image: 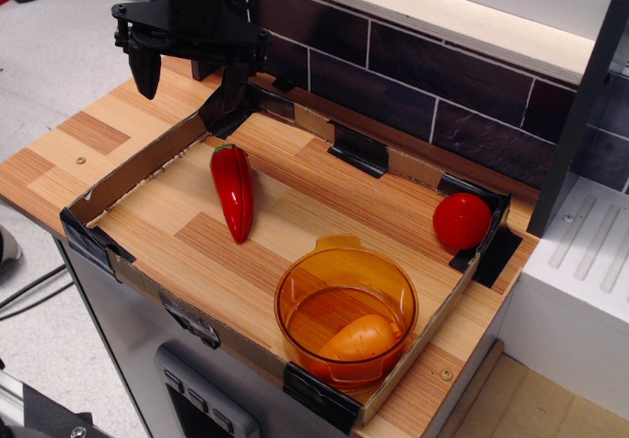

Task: Take carrot out of pot

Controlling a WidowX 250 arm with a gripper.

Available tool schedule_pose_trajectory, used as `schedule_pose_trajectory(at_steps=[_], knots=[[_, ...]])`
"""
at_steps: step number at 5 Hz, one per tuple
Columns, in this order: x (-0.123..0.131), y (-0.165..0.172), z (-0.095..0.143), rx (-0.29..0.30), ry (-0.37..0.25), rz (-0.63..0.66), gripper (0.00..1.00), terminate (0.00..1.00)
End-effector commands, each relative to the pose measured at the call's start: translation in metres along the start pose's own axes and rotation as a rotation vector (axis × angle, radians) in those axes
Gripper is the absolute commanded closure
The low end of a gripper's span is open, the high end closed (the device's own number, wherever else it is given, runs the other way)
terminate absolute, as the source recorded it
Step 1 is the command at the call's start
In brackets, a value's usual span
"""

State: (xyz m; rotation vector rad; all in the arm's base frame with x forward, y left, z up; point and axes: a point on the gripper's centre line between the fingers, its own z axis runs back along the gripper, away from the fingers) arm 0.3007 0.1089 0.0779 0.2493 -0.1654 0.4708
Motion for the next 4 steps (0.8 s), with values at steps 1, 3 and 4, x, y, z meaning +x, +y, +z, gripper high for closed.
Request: schedule_pose_trajectory(at_steps=[1,3,4], knots=[[0.0,0.0,0.0,0.0,0.0,0.0,0.0,0.0],[-0.054,-0.045,0.06,-0.144,-0.031,-0.286,0.0,0.0],[-0.085,-0.061,0.073,-0.199,0.0,-0.449,0.0,0.0]])
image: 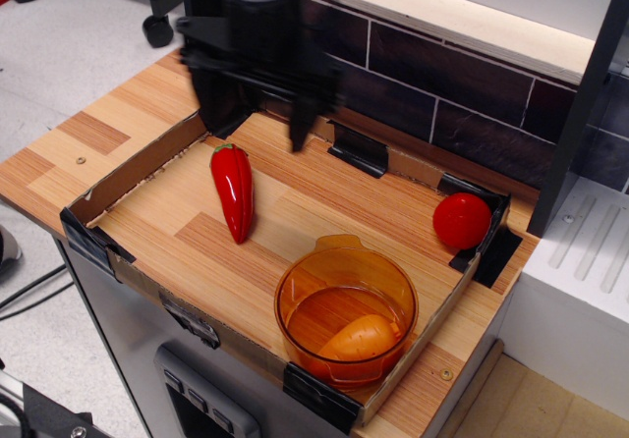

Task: Take carrot out of pot

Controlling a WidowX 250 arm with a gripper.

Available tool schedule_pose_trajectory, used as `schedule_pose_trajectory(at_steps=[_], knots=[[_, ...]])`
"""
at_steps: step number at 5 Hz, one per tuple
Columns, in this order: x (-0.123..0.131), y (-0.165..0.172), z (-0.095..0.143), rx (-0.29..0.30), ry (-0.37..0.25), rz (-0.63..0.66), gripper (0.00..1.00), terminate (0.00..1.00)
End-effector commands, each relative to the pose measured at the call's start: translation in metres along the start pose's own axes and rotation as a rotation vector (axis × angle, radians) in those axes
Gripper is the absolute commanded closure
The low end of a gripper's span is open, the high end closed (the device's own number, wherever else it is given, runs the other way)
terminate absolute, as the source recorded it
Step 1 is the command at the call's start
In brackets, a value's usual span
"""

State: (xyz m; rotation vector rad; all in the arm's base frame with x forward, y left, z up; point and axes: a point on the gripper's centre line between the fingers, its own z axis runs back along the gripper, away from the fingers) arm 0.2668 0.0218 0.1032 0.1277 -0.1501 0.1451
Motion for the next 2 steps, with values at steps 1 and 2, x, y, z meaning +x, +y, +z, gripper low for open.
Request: schedule_pose_trajectory(at_steps=[1,2], knots=[[-0.04,-0.039,0.016,-0.077,0.087,-0.322,0.0,0.0],[-0.053,-0.049,0.0,-0.101,0.137,-0.451,0.0,0.0]])
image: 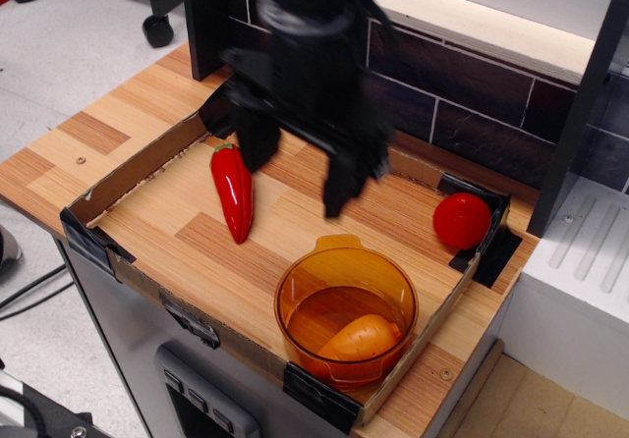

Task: Take carrot out of pot

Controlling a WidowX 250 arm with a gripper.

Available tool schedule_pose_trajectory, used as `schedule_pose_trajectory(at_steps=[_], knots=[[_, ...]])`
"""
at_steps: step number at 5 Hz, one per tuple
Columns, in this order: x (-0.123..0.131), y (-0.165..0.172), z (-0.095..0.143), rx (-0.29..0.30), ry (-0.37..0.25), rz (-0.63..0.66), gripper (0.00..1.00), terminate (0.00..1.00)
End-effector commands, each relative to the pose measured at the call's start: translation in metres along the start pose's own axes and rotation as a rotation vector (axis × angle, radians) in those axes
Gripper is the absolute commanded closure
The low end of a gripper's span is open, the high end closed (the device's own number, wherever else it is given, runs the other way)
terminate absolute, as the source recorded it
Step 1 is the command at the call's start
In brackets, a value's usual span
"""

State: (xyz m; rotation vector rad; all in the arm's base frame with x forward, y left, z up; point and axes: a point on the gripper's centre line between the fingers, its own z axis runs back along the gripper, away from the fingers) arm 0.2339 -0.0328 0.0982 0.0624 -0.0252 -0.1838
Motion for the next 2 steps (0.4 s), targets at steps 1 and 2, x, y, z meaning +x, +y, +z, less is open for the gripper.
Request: schedule_pose_trajectory(at_steps=[1,2], knots=[[-0.013,-0.0096,-0.0248,-0.008,0.011,-0.227,0.0,0.0],[-0.0126,-0.0134,-0.0344,-0.002,-0.001,-0.239,0.0,0.0]])
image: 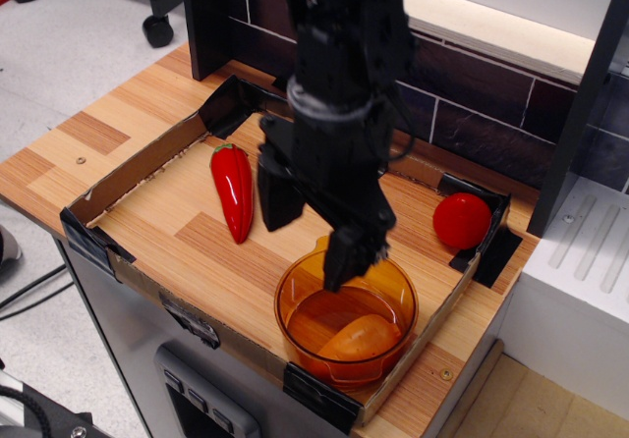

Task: Take carrot out of pot

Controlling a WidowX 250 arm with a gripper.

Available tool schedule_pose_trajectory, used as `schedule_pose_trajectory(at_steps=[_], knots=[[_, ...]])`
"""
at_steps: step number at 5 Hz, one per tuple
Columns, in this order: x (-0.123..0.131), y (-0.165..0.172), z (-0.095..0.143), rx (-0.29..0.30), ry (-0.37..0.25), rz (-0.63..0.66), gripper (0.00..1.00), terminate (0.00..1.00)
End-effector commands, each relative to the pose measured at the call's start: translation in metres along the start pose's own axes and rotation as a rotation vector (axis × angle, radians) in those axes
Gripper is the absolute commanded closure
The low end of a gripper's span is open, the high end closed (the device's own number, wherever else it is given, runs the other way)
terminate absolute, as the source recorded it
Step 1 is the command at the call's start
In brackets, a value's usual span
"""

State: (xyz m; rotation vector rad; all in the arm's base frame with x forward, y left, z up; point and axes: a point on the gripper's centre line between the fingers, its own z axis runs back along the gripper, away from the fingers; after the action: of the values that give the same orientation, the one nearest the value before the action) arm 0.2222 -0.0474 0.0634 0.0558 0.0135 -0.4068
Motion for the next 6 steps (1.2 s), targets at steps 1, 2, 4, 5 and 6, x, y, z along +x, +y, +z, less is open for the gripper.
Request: schedule_pose_trajectory(at_steps=[1,2,4,5,6], knots=[[-0.007,-0.004,-0.007,0.008,-0.05,-0.042,0.0,0.0],[-0.007,-0.01,-0.009,0.006,-0.05,-0.043,0.0,0.0],[-0.006,-0.017,-0.021,-0.006,-0.031,-0.037,0.0,0.0],[-0.007,-0.017,-0.026,-0.003,-0.024,-0.029,0.0,0.0],[-0.008,-0.017,-0.033,-0.029,0.007,-0.022,0.0,0.0]])
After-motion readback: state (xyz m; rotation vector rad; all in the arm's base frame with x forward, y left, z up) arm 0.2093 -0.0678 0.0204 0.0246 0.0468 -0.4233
